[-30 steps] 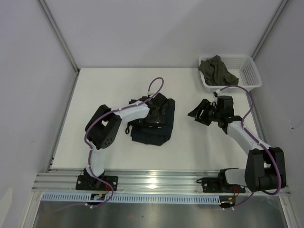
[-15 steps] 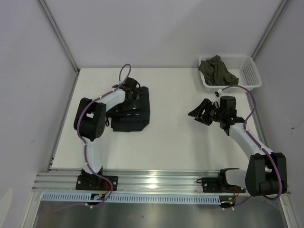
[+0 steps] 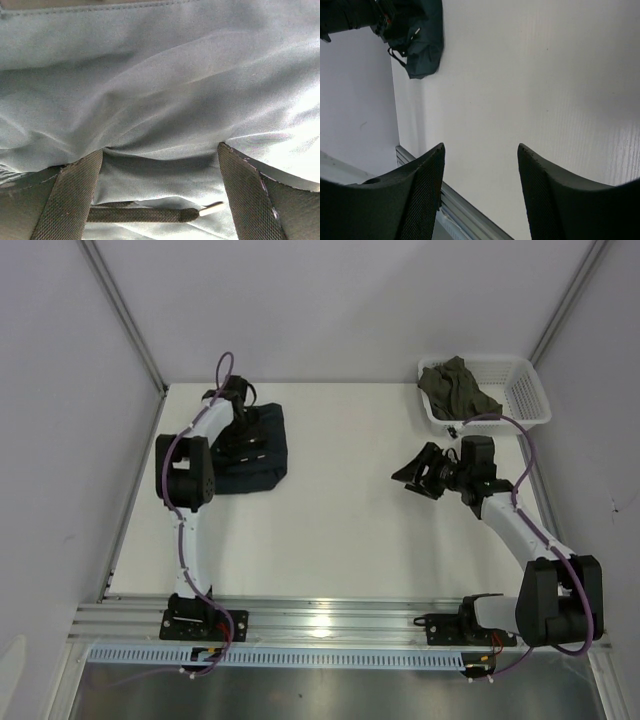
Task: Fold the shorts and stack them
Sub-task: Neatly place the folded shorts to the corner
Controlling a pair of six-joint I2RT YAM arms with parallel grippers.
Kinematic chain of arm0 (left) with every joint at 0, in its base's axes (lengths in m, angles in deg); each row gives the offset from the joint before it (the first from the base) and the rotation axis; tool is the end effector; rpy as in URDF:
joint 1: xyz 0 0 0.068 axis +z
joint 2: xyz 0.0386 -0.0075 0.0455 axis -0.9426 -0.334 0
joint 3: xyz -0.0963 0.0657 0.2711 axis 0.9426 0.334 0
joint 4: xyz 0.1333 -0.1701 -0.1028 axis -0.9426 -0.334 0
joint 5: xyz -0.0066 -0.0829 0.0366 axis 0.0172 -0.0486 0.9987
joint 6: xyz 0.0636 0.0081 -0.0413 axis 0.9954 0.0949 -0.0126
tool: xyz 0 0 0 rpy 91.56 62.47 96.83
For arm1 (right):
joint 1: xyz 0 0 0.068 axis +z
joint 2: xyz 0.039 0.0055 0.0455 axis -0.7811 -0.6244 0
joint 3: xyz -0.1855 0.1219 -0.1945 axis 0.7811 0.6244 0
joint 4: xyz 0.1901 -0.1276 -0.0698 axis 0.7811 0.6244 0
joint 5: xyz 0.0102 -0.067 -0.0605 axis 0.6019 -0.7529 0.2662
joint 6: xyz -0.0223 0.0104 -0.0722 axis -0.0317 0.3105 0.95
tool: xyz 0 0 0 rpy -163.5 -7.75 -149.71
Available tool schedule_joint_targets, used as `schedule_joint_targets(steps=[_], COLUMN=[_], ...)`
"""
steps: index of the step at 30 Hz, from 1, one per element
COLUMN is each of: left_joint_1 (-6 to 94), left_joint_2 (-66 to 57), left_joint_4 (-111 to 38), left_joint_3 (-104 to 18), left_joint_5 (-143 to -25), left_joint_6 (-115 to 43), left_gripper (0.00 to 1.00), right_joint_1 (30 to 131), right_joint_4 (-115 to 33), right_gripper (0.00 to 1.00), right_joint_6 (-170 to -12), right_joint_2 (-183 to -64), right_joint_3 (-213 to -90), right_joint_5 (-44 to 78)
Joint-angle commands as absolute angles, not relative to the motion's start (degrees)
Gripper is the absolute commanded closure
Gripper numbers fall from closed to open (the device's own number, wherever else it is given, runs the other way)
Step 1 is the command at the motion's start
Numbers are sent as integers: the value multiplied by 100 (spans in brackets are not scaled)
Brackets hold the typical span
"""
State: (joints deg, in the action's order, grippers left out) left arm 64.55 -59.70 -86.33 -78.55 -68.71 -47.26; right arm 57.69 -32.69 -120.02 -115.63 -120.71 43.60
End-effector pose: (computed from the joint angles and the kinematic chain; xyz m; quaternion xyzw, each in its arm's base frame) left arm 0.4780 -0.0416 0.1703 -0.1531 0.9716 0.0182 0.1796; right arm 0.2563 0.0647 0.2613 0.0923 0.8603 0.3973 0.3057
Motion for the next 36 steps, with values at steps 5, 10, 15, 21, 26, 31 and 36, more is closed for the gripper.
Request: schedule_joint_targets(steps=[5,10,15,21,26,31,36], left_joint_1=[7031,7619,8040,8367,8402,8253,8086], left_joint_2=[-7150,-7670,-7644,-7820,-7417,-6012,-4403], left_joint_4=[-9687,-9671,-8749,-8264,-7833,-7246,-6804], left_joint_3=[-10257,-11246,-10930,-11290,-10975,-9640,-7750], left_joint_5=[-7336,-7548,-7346,-7547,-7811,-7829,-7714], left_joint_6=[-3899,-3538,-3002,-2851,-3247,-3660,-3950], left_gripper=[1,1,1,1,1,1,1], right_joint_1=[6049,6313,6480,6849,7140,7359,7456], right_joint_4=[-2392,-2206,-2206,-2285,-2461,-2619,-2628], right_gripper=[37,37,37,37,37,37,37], right_joint_6=[-11672,-11601,-11592,-11723,-11943,-12075,-12128], right_joint_2=[-11605,-11772,-12113,-12475,-12651,-12502,-12326], right_joint_3=[-12961,-13286,-13567,-13849,-13867,-13665,-13524], right_joint_5=[4340,4208,4181,4006,3848,3663,3619])
